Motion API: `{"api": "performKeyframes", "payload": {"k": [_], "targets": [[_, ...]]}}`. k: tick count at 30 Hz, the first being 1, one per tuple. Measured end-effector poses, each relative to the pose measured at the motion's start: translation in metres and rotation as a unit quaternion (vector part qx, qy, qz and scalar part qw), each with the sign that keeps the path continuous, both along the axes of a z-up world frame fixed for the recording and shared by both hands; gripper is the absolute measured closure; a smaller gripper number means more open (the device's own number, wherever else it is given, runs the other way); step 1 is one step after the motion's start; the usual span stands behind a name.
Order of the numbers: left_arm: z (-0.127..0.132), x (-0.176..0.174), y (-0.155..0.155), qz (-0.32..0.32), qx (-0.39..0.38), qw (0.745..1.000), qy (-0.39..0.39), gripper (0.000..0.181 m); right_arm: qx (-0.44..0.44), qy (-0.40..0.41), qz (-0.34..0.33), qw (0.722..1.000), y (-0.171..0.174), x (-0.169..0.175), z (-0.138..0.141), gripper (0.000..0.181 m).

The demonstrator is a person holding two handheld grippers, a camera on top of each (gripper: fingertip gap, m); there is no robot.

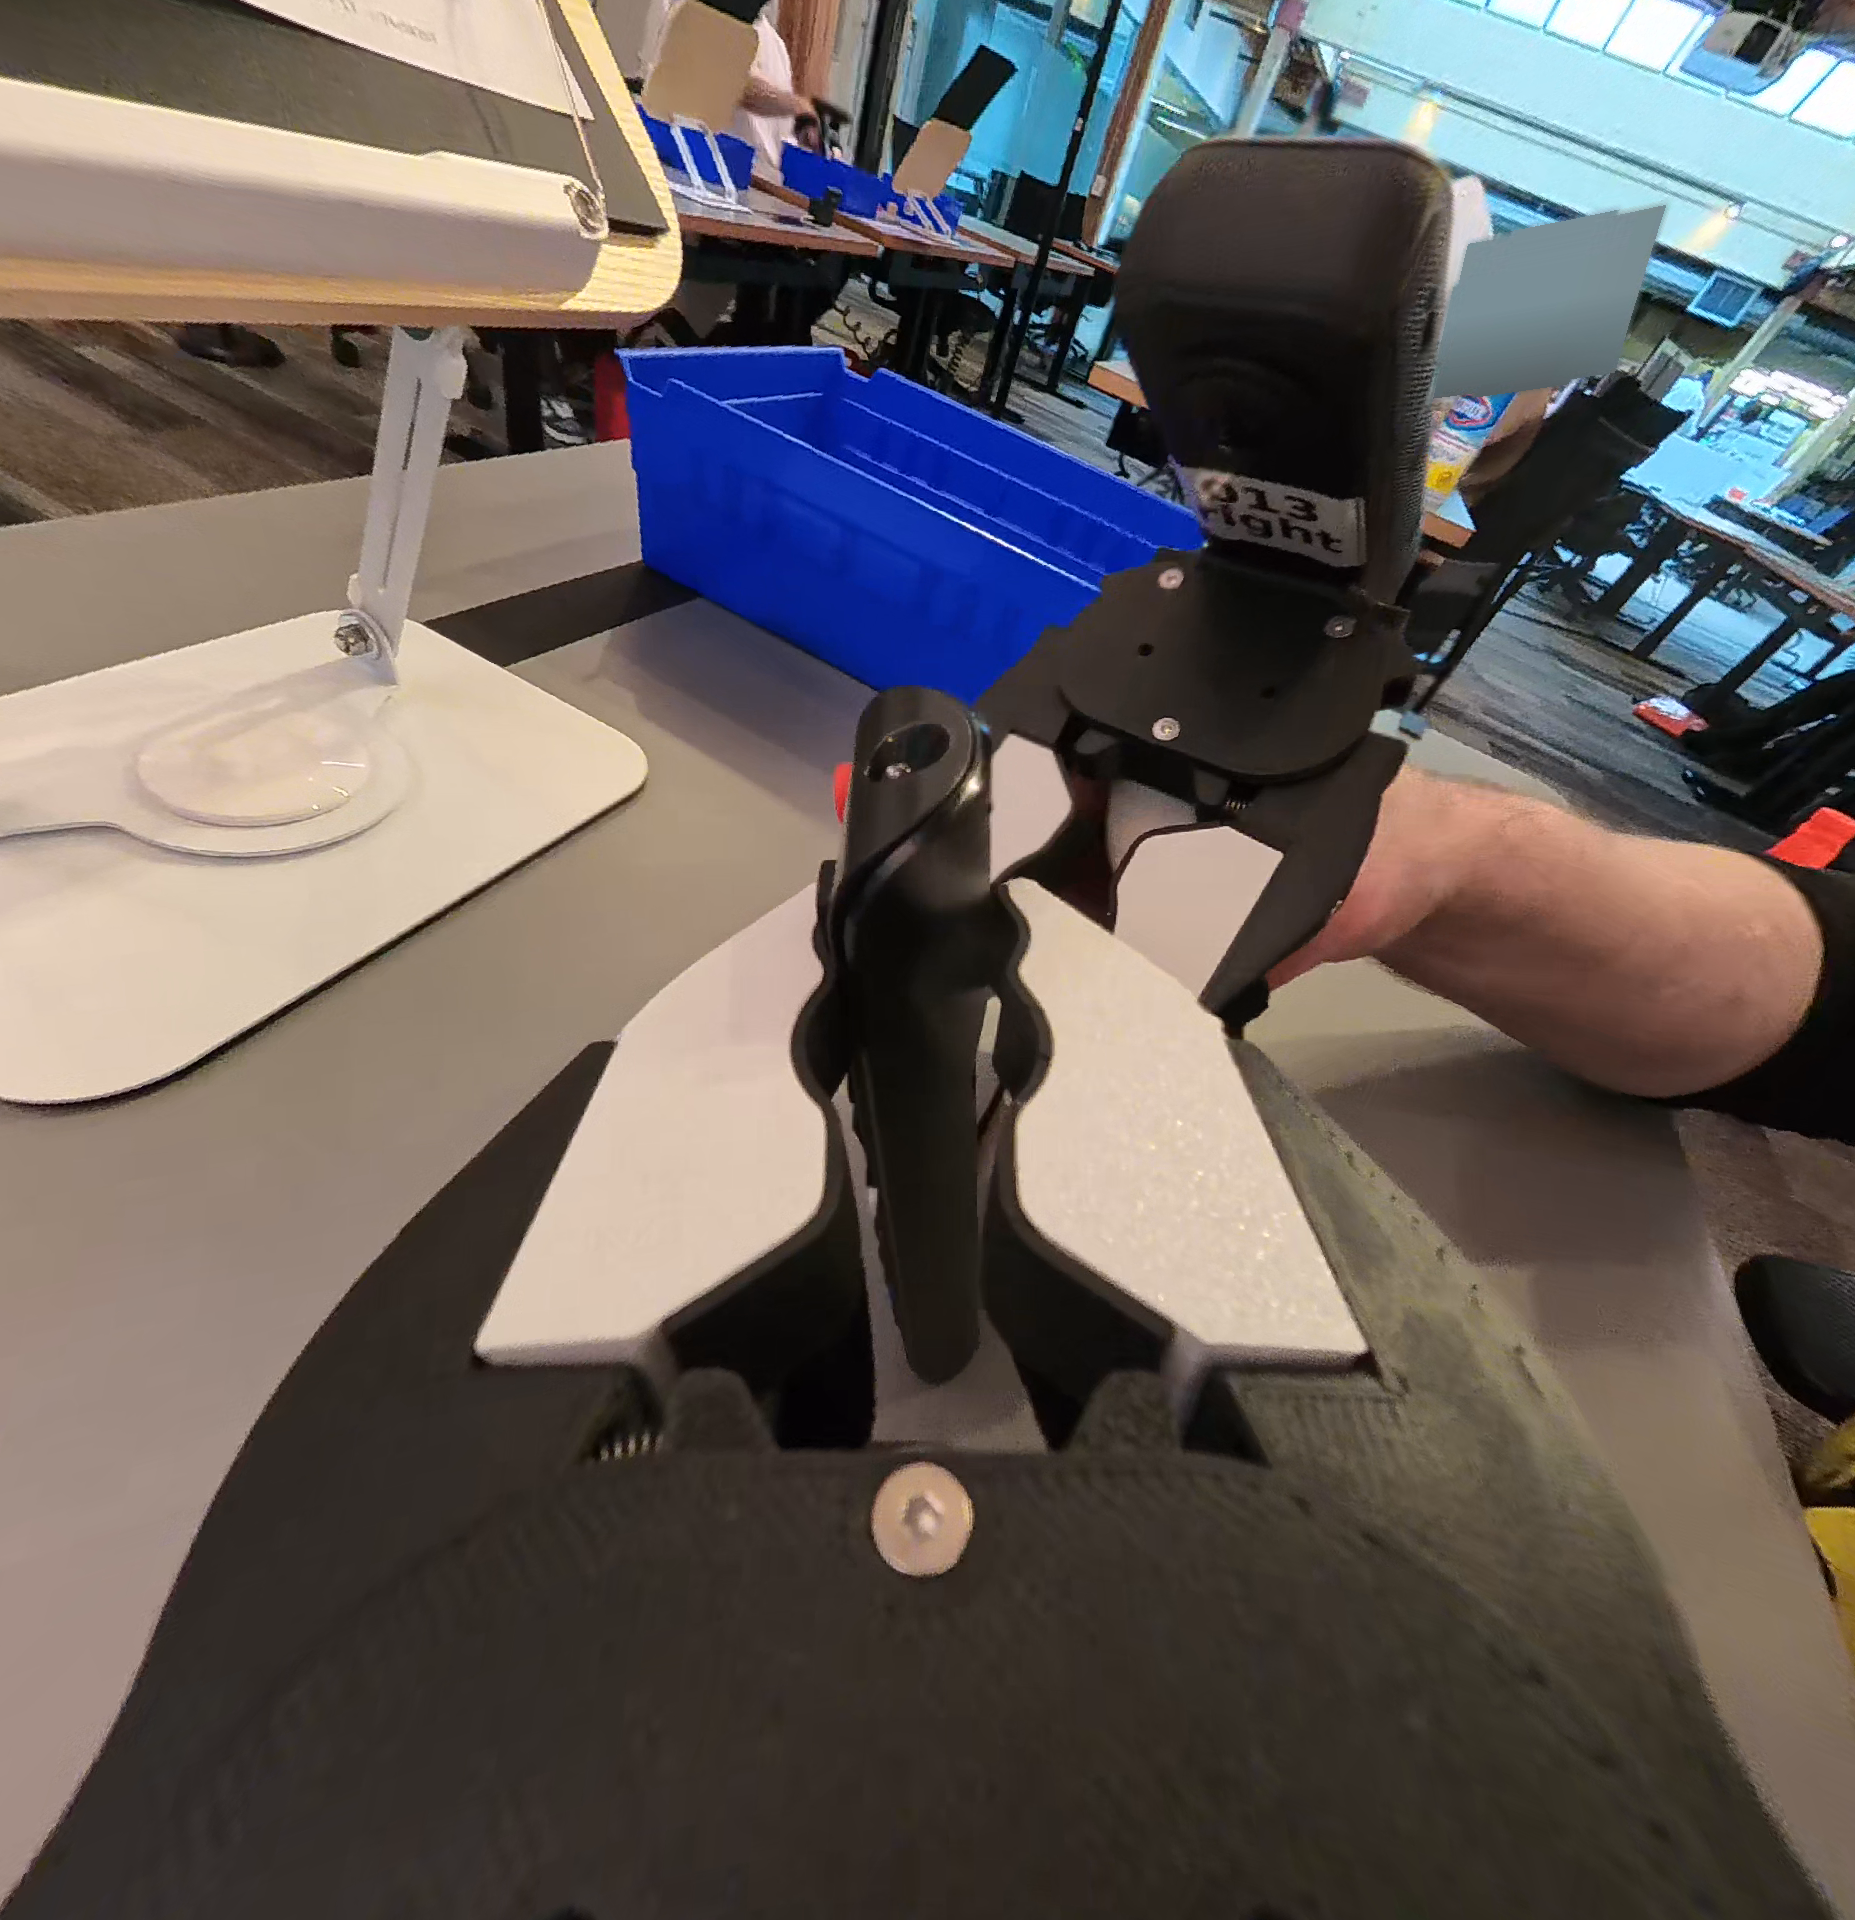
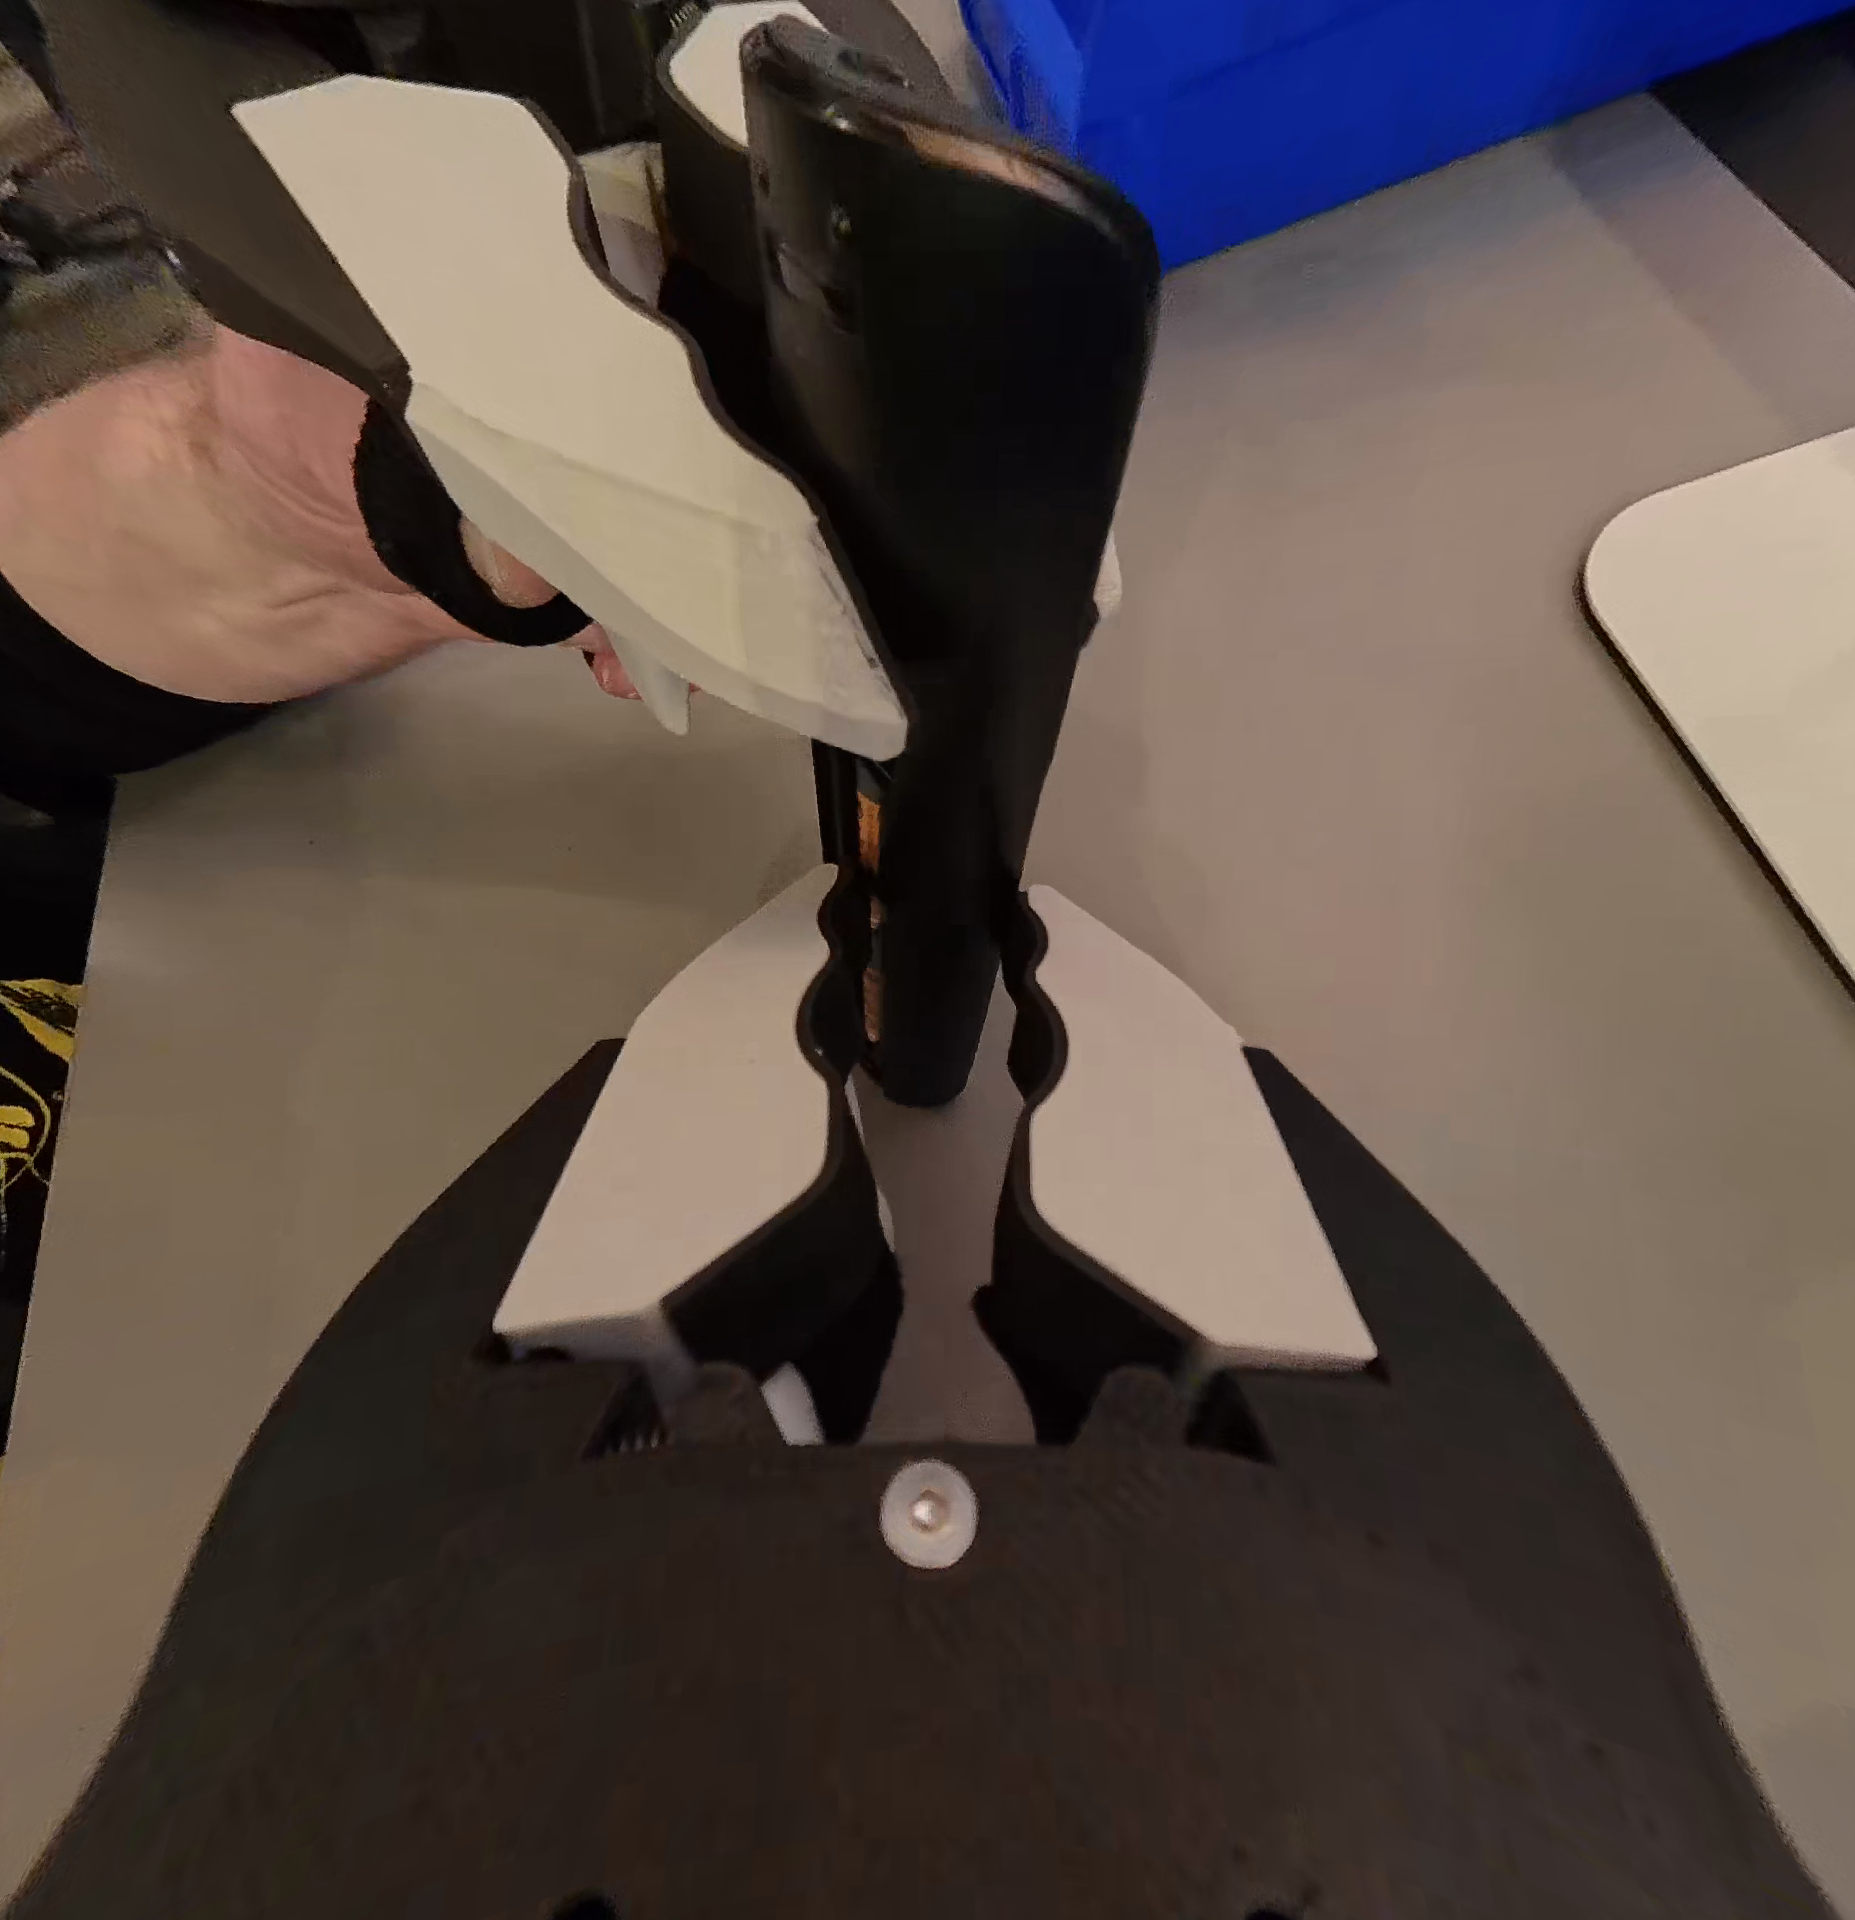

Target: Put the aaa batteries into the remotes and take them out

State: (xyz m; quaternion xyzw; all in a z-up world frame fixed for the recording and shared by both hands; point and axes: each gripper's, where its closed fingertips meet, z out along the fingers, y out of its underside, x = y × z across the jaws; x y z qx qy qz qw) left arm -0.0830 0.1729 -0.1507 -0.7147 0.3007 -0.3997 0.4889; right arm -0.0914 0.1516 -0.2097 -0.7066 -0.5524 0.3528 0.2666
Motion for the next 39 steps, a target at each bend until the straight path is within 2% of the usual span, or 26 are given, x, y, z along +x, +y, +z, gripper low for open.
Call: {"api": "performKeyframes", "payload": {"k": [3, 6, 8, 11, 17, 22, 26, 31, 39], "targets": [[0.0, -0.002, 0.001, 0.01, 0.009, 1.0, 0.0, 0.156, 0.012, -0.023, -0.012, 1.0, 0.001, 0.001, -0.001, 0.155], [0.002, -0.002, -0.004, 0.02, 0.027, 0.999, 0.001, 0.156, 0.005, -0.002, -0.033, 0.999, 0.001, 0.0, 0.0, 0.155], [0.003, -0.001, -0.008, 0.028, 0.036, 0.999, 0.006, 0.156, 0.012, 0.026, -0.049, 0.998, 0.002, 0.002, 0.001, 0.141], [0.003, -0.003, -0.008, 0.046, 0.044, 0.998, 0.0, 0.156, -0.007, 0.068, -0.074, 0.995, -0.005, 0.001, 0.003, 0.156], [0.004, -0.002, -0.011, 0.067, 0.055, 0.996, 0.005, 0.156, -0.059, 0.13, -0.122, 0.982, -0.008, 0.004, 0.001, 0.156], [0.002, -0.01, -0.007, 0.083, 0.05, 0.995, -0.014, 0.156, -0.049, 0.092, -0.126, 0.986, -0.007, 0.0, -0.001, 0.162], [0.002, -0.01, -0.009, 0.085, 0.056, 0.995, -0.011, 0.156, -0.102, 0.123, -0.112, 0.981, -0.011, -0.006, 0.0, 0.15], [0.001, -0.011, -0.007, 0.085, 0.048, 0.995, -0.021, 0.156, -0.075, 0.118, -0.12, 0.983, -0.009, -0.006, -0.003, 0.154], [0.001, -0.01, -0.007, 0.093, 0.05, 0.994, -0.03, 0.155, -0.041, 0.042, -0.107, 0.992, -0.01, -0.004, -0.006, 0.155]]}}
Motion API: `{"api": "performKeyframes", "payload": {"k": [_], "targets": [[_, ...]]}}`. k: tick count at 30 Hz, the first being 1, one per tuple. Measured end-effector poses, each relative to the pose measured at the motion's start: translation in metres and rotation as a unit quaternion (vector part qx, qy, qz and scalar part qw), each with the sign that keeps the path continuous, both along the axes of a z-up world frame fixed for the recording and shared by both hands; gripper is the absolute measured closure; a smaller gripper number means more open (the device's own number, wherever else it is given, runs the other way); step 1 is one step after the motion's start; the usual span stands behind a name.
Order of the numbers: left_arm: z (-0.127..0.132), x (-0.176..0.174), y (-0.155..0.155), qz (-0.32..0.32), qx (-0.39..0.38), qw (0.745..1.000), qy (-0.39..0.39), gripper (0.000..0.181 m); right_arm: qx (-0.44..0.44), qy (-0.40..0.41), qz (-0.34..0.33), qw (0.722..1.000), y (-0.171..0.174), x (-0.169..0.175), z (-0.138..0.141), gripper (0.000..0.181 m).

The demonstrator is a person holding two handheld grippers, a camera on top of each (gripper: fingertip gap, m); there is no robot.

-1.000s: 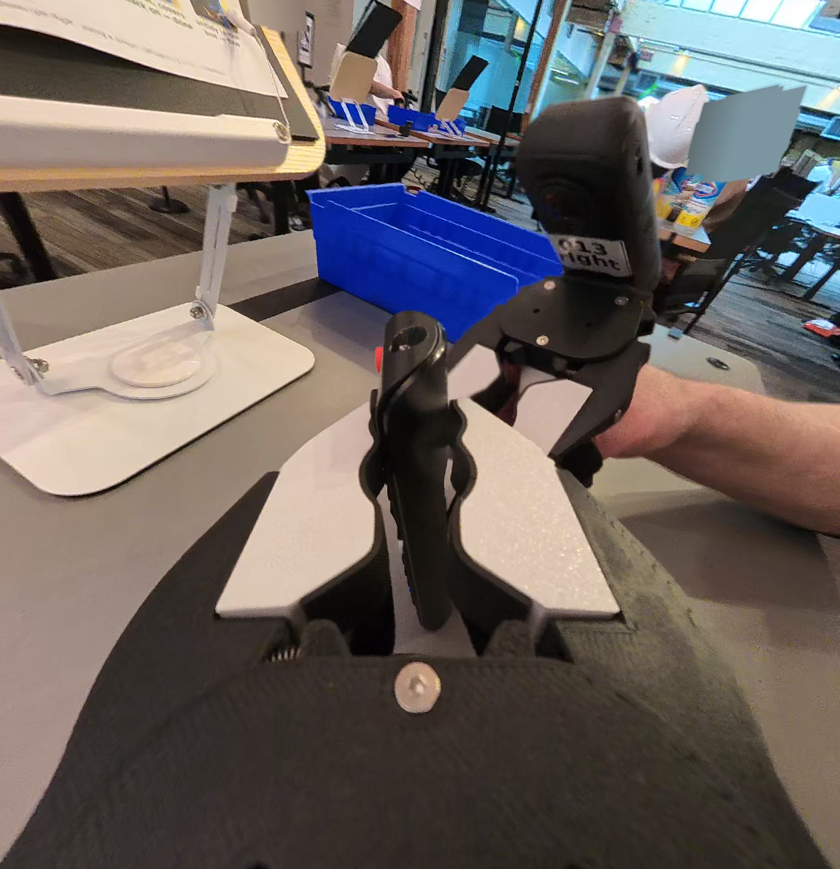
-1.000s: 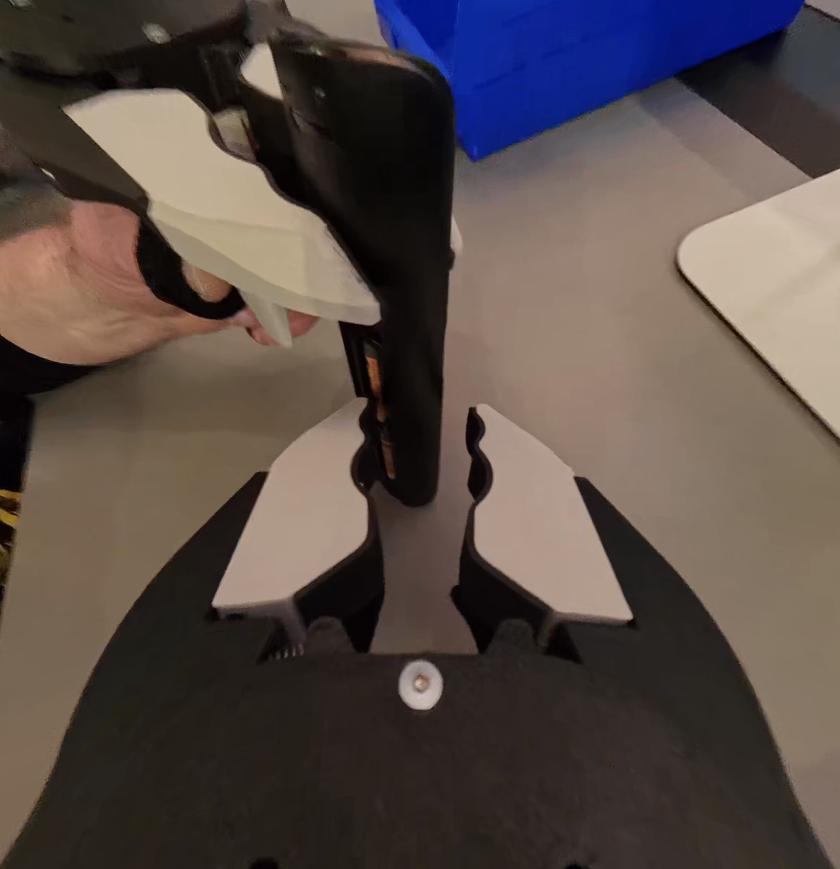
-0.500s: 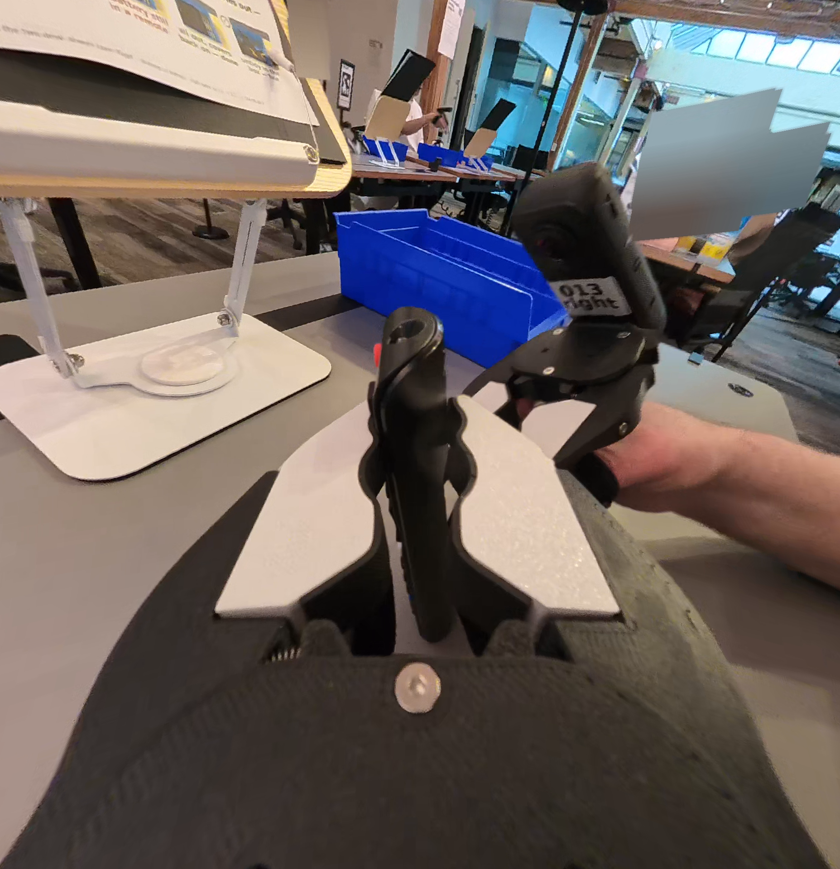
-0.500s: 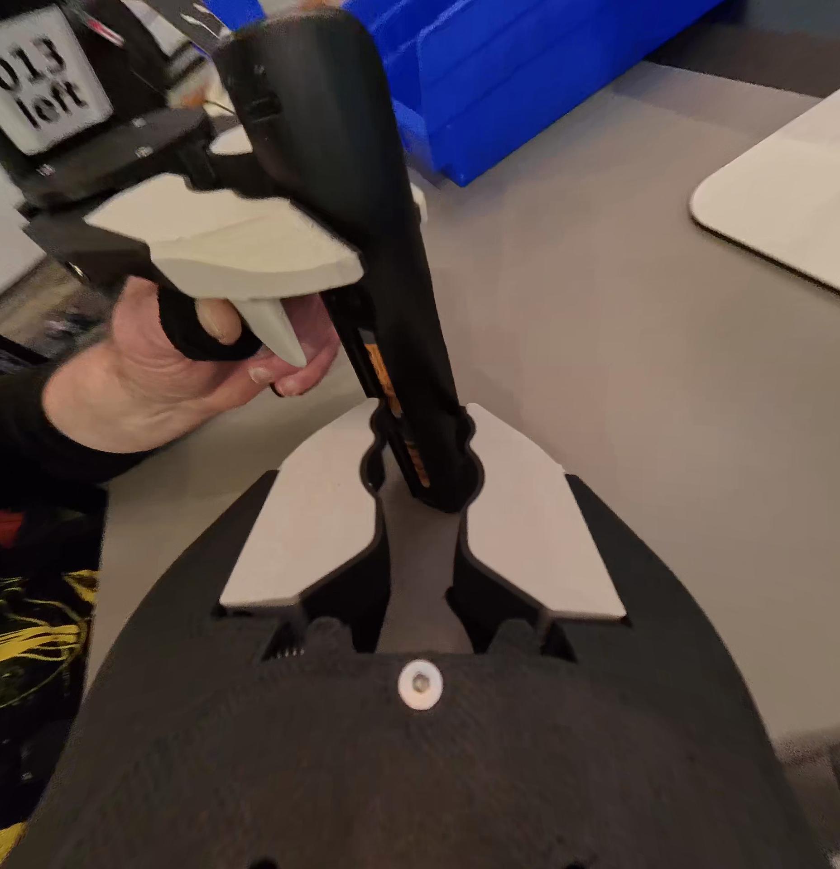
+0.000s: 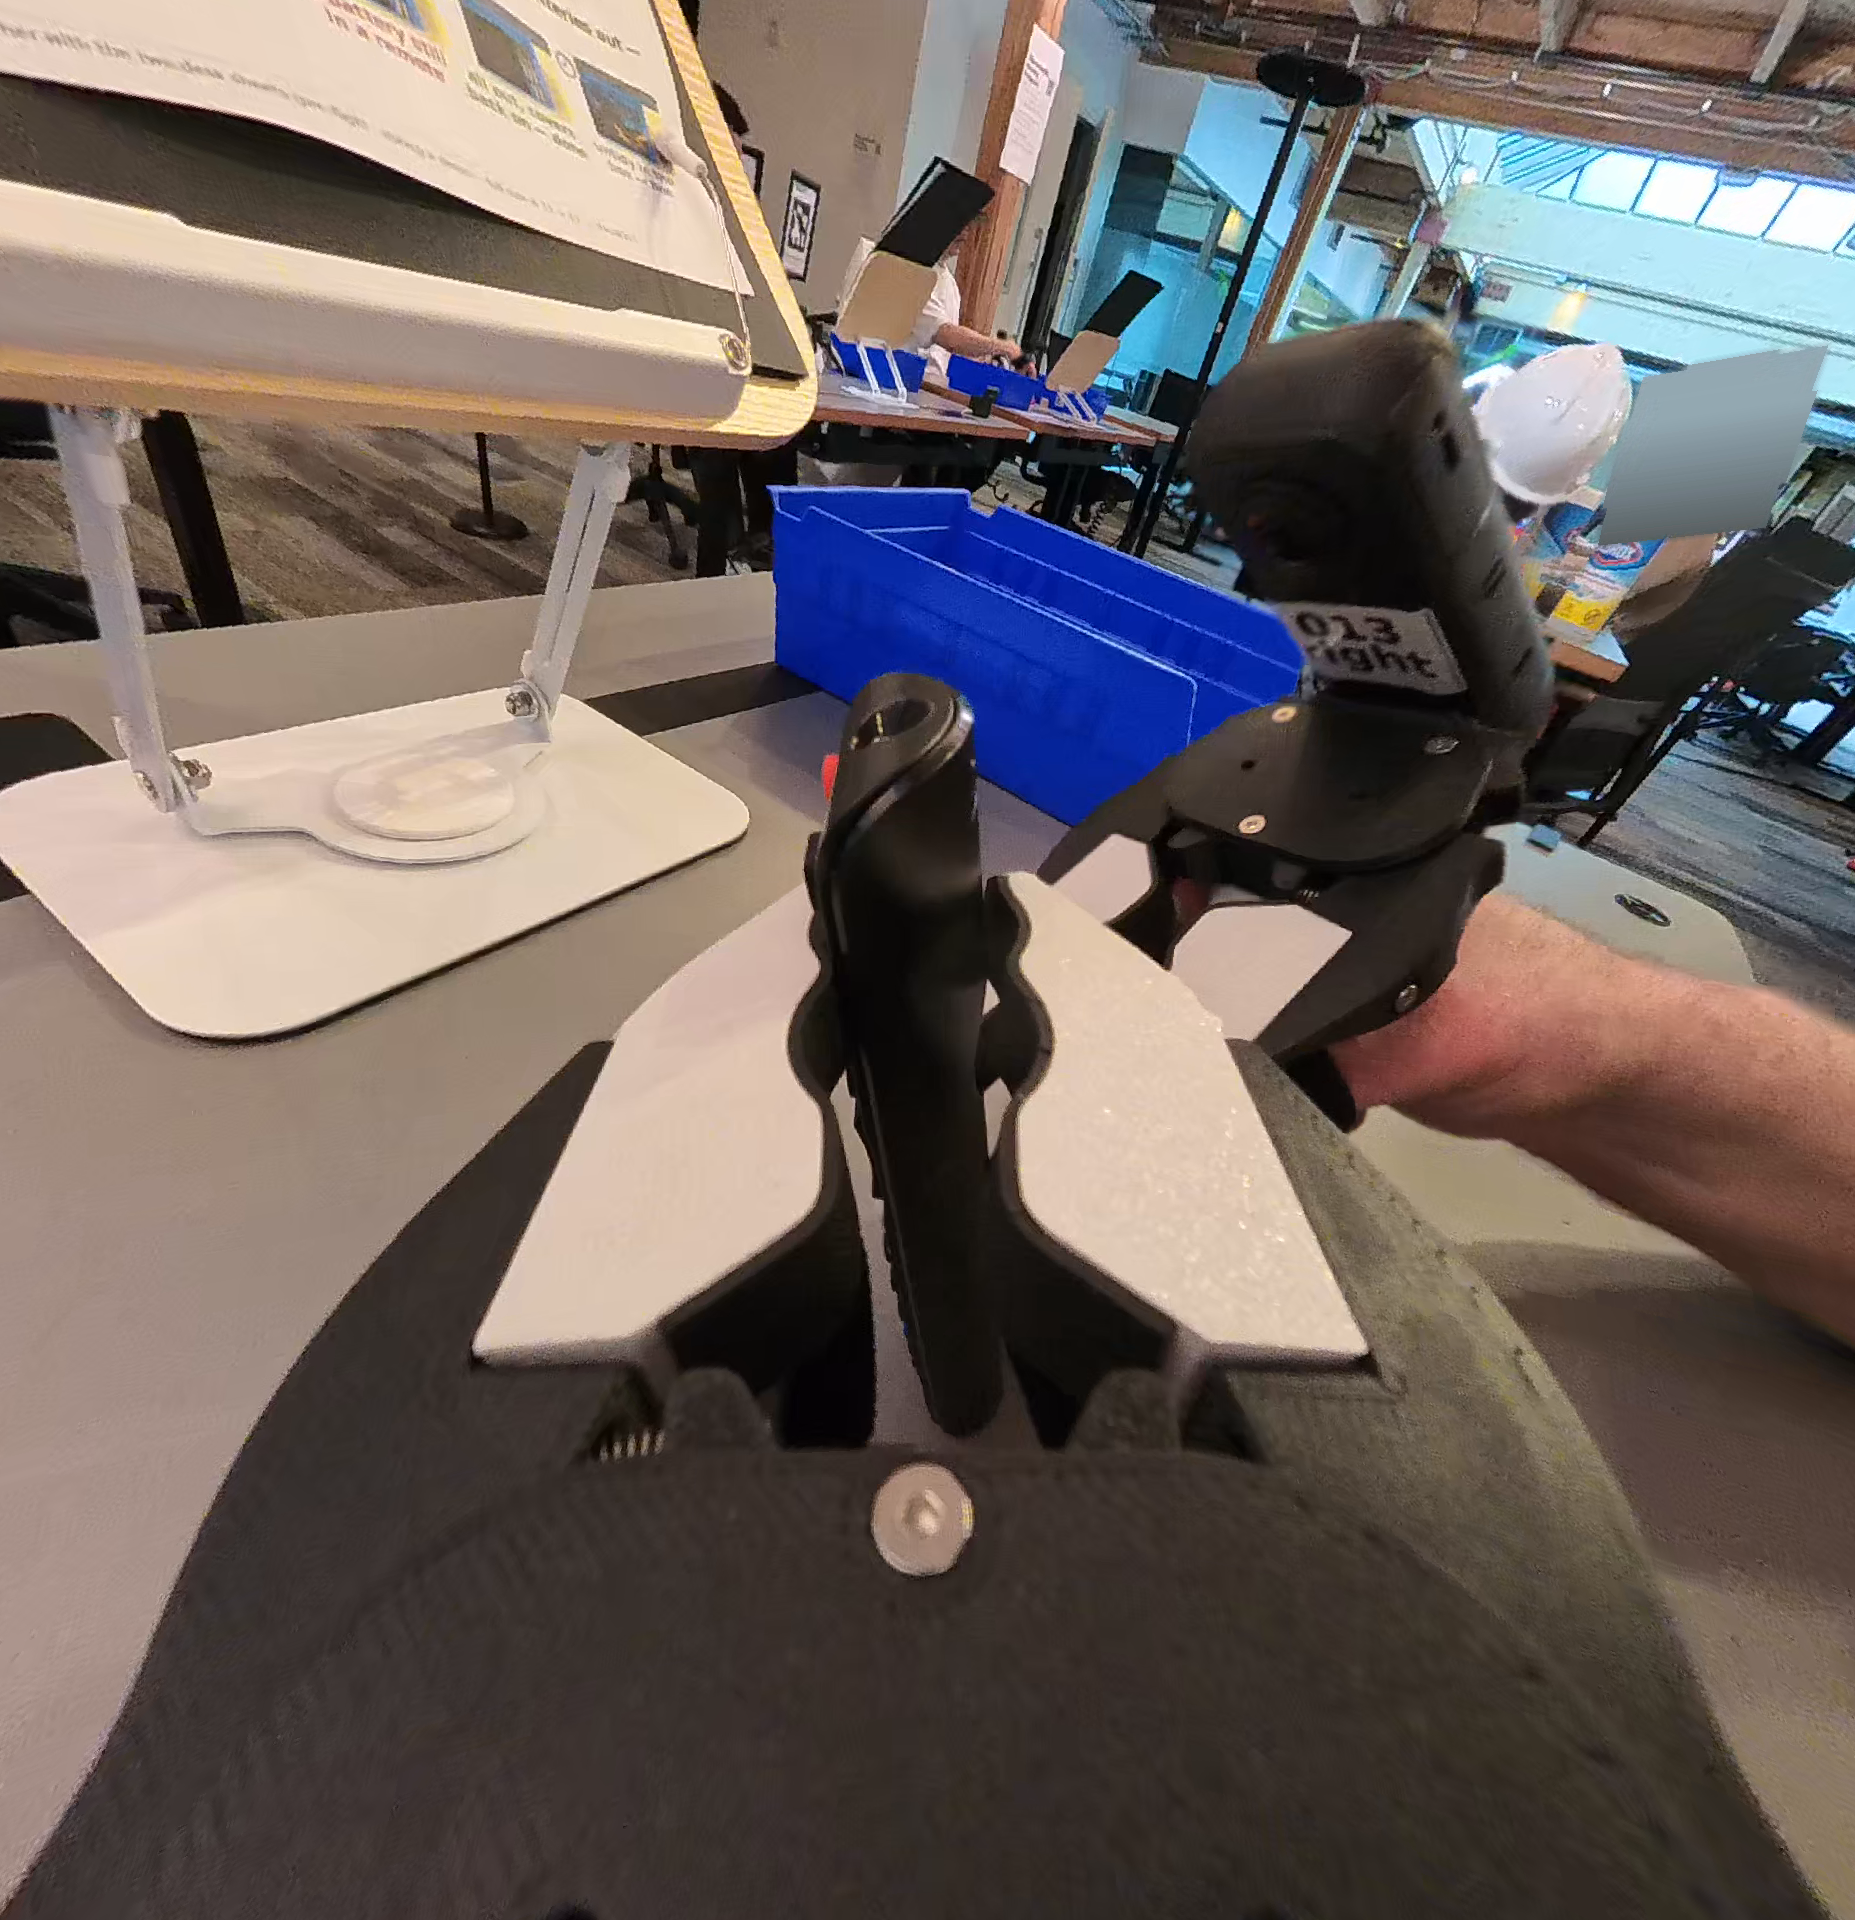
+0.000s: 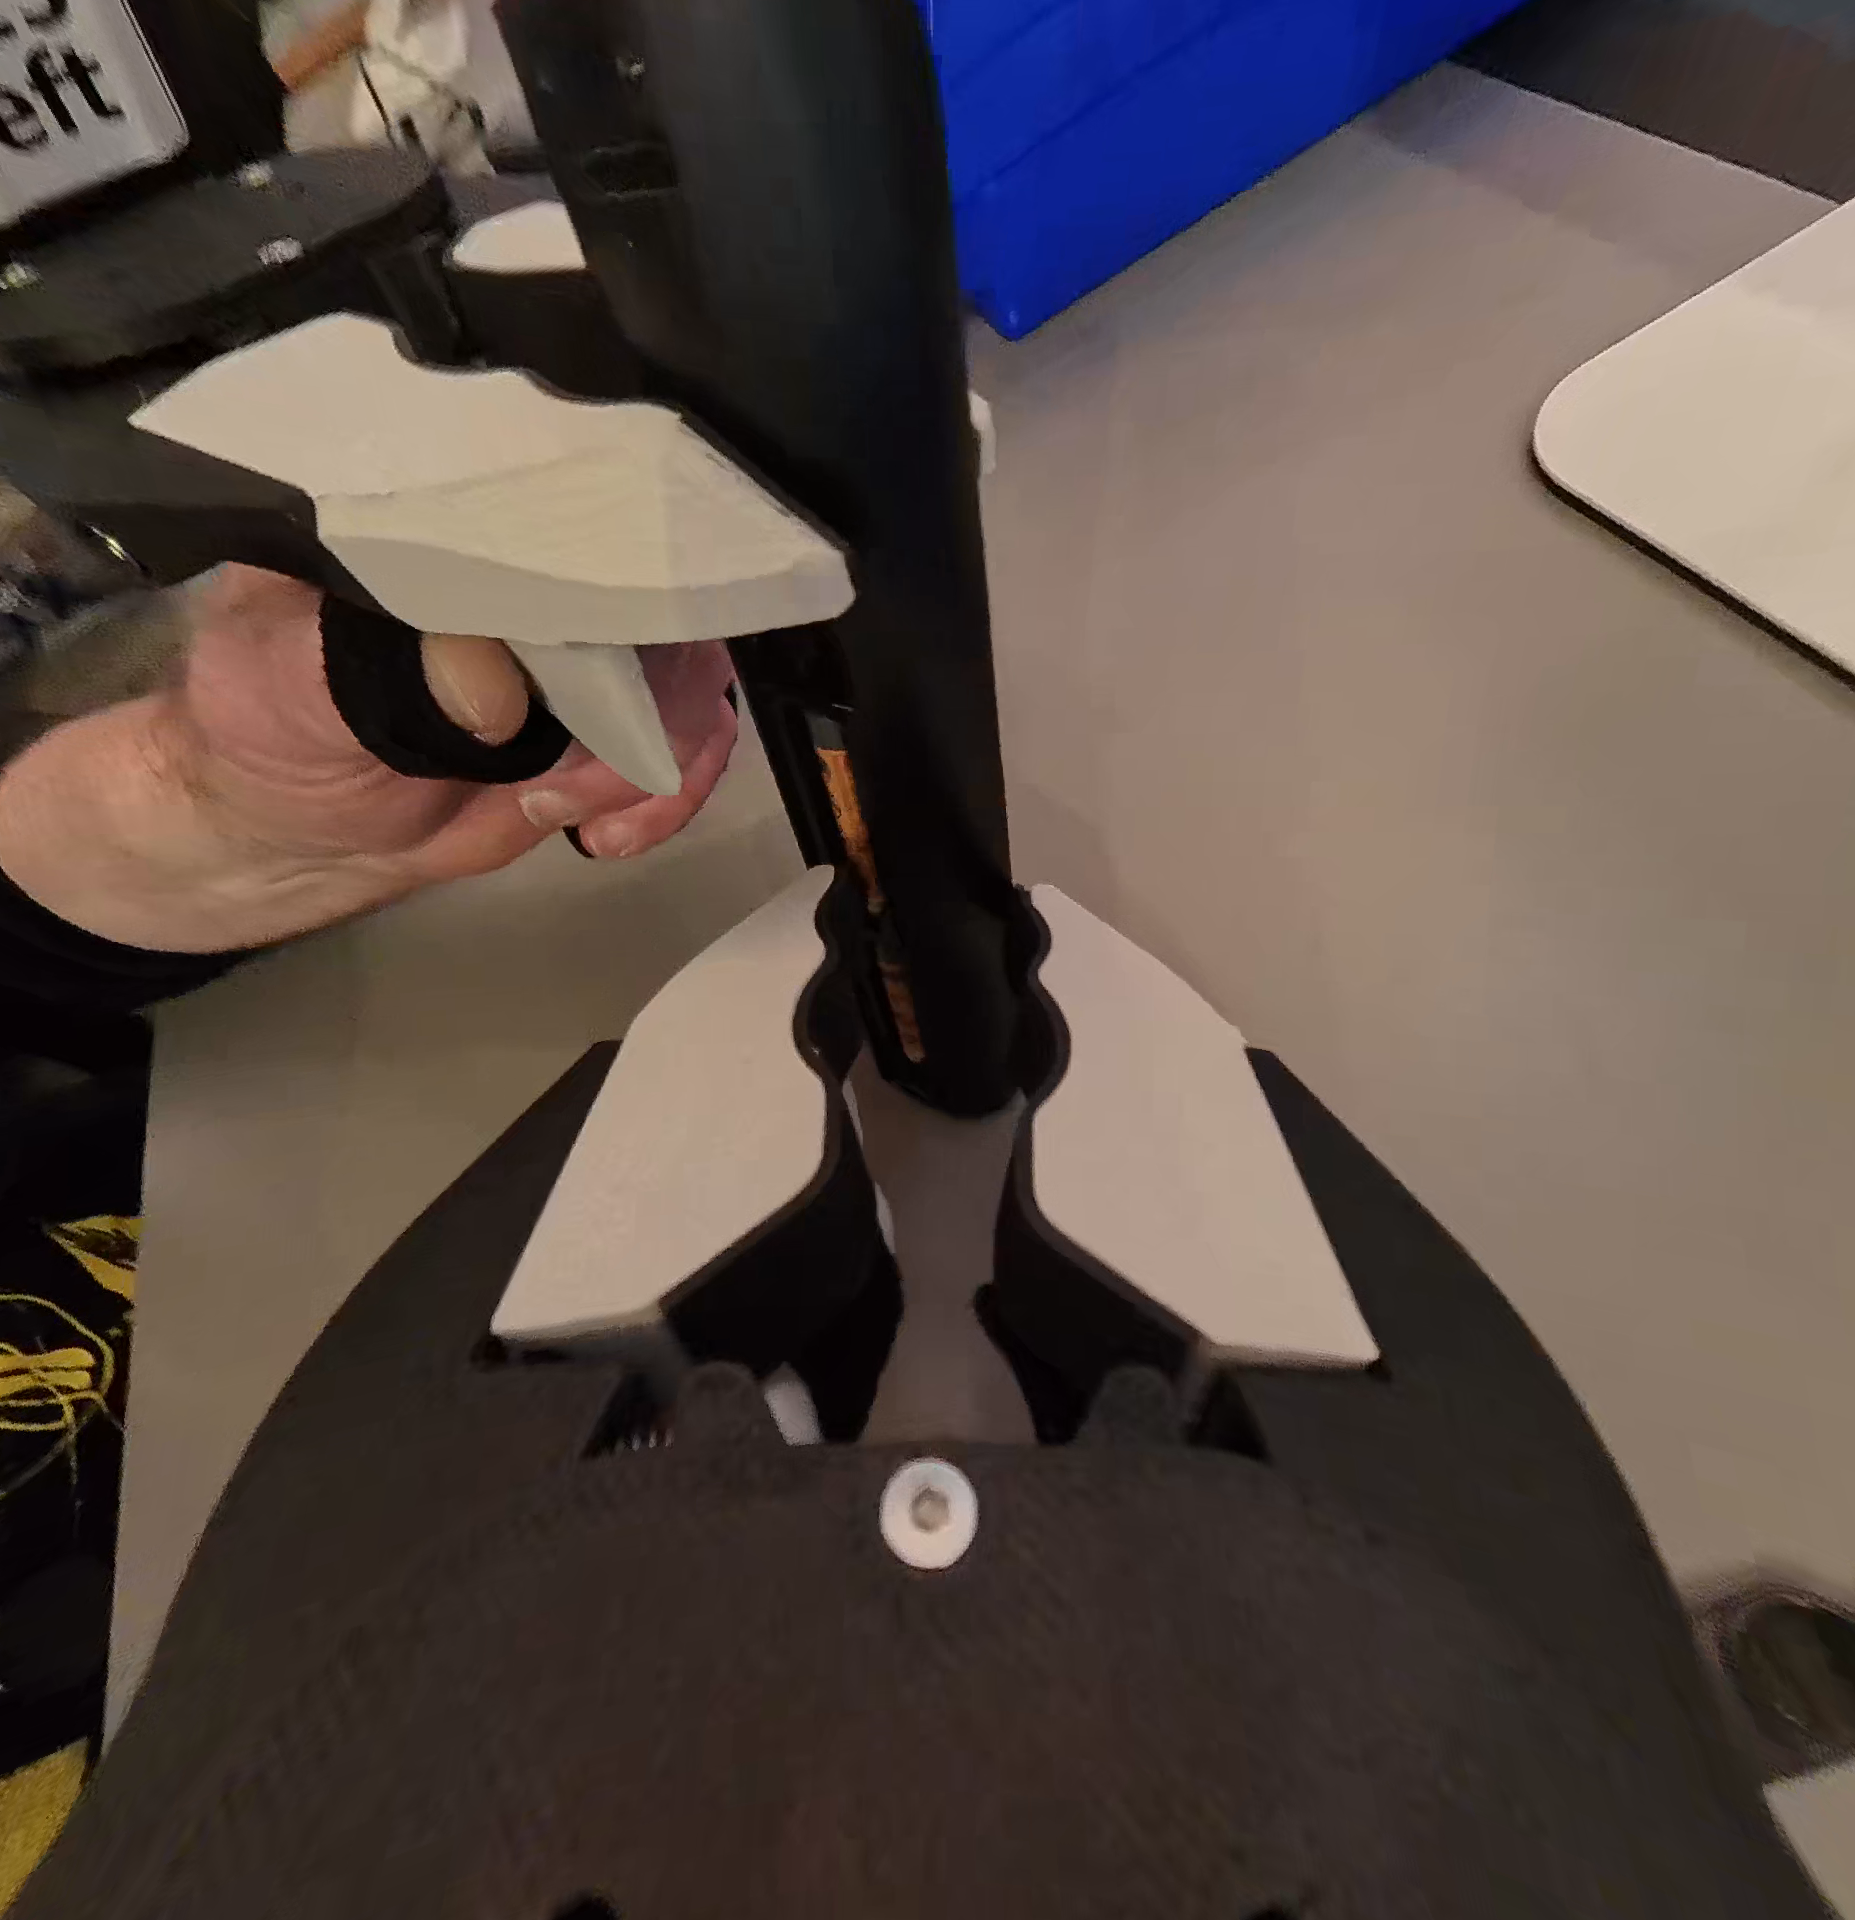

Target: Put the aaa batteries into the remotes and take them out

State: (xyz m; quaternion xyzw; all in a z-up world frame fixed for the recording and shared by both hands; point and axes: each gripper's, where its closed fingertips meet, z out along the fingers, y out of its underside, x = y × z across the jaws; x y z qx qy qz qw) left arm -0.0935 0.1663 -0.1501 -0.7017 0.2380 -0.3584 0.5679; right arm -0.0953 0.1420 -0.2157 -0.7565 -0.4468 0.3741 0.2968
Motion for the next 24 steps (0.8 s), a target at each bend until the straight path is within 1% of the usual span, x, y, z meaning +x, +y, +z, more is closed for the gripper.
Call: {"api": "performKeyframes", "payload": {"k": [5, 6, 7, 8, 9, 10, 11, 12, 14, 15, 16, 17, 19, 20, 22, 24], "targets": [[-0.001, 0.0, 0.001, 0.001, -0.006, 1.0, -0.007, 0.155, 0.028, -0.092, 0.03, 0.995, 0.0, 0.002, -0.002, 0.156], [-0.002, -0.002, 0.003, 0.012, -0.003, 1.0, -0.001, 0.155, 0.035, -0.116, 0.035, 0.992, 0.0, 0.002, -0.002, 0.156], [-0.003, -0.006, 0.006, 0.02, -0.012, 1.0, -0.013, 0.156, 0.045, -0.14, 0.038, 0.988, 0.001, 0.002, -0.003, 0.157], [-0.002, -0.011, 0.008, 0.028, -0.011, 0.999, -0.021, 0.156, 0.053, -0.159, 0.05, 0.985, -0.002, -0.001, -0.006, 0.162], [0.002, -0.015, 0.009, 0.037, 0.003, 0.999, -0.011, 0.155, 0.065, -0.156, 0.063, 0.984, -0.005, -0.007, -0.008, 0.181], [0.005, -0.013, 0.006, 0.03, 0.01, 0.999, -0.004, 0.156, 0.086, -0.145, 0.053, 0.984, -0.001, -0.013, -0.006, 0.181], [0.006, -0.012, 0.004, 0.04, 0.02, 0.999, 0.001, 0.155, 0.095, -0.146, 0.047, 0.984, 0.001, -0.015, -0.005, 0.181], [0.007, -0.008, 0.001, 0.036, 0.028, 0.999, -0.004, 0.155, 0.091, -0.144, 0.046, 0.984, 0.0, -0.014, -0.005, 0.181], [0.007, -0.01, 0.005, 0.04, 0.031, 0.999, 0.015, 0.155, 0.059, -0.093, 0.047, 0.993, 0.0, -0.012, -0.005, 0.18], [0.006, -0.013, 0.008, 0.042, 0.03, 0.999, 0.012, 0.156, 0.061, -0.081, 0.036, 0.994, 0.002, -0.01, -0.008, 0.177], [0.003, -0.014, 0.009, 0.04, 0.026, 0.999, 0.016, 0.155, 0.06, -0.083, 0.024, 0.994, 0.004, -0.006, -0.014, 0.153], [0.002, -0.017, 0.012, 0.047, 0.022, 0.999, 0.01, 0.155, 0.042, -0.063, 0.025, 0.997, 0.001, -0.004, -0.015, 0.147], [0.0, -0.021, 0.014, 0.048, 0.01, 0.999, 0.005, 0.155, 0.009, 0.031, 0.008, 0.999, 0.002, -0.003, 0.007, 0.143], [0.0, -0.021, 0.014, 0.047, 0.011, 0.999, 0.011, 0.155, 0.012, 0.059, -0.014, 0.998, 0.009, 0.0, 0.018, 0.143], [0.001, -0.019, 0.013, 0.047, 0.015, 0.999, 0.006, 0.155, -0.001, 0.101, -0.04, 0.994, 0.017, 0.0, 0.032, 0.142], [0.003, -0.015, 0.009, 0.044, 0.028, 0.998, 0.025, 0.155, -0.05, 0.131, -0.04, 0.989, 0.02, -0.006, 0.037, 0.136]]}}
